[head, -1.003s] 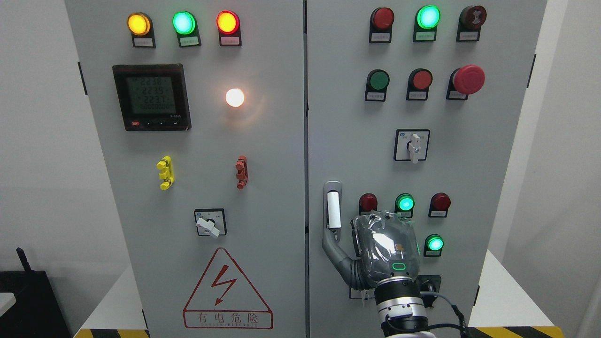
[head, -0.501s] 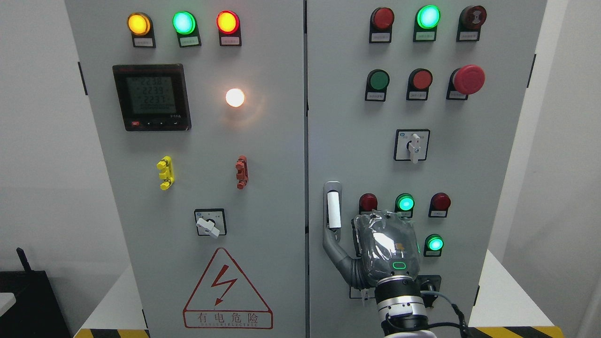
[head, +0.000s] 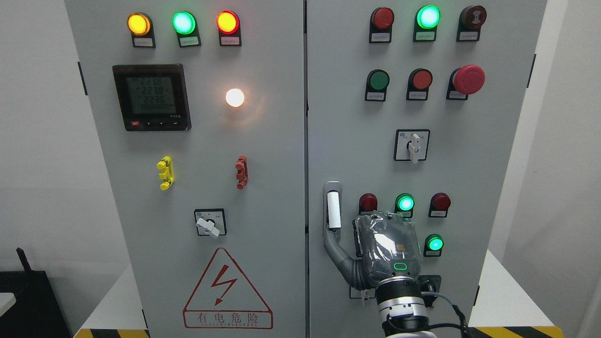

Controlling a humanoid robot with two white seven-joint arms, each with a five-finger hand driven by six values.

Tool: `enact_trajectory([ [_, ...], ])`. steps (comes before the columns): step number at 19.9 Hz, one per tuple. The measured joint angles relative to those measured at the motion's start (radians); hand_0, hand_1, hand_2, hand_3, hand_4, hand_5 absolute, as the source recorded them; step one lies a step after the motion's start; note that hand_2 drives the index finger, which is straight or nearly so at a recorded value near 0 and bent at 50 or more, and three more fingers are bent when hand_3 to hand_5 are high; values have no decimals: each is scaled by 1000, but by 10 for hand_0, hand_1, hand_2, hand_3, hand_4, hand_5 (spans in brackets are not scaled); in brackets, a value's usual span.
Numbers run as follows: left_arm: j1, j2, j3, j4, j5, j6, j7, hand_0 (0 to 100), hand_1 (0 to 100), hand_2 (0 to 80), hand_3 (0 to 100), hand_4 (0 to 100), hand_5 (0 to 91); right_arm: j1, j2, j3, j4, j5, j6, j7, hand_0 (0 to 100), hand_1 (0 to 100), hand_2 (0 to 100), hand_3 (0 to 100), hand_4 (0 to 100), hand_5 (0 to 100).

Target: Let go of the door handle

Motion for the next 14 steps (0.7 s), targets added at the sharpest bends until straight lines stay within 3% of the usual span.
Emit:
enact_trajectory([
  [14, 0, 0, 0, 0, 0, 0, 0, 120, 389, 0, 0, 0, 0, -2, 1, -13, -2, -3, 0, -4, 442, 93, 988, 1000, 918, 991],
])
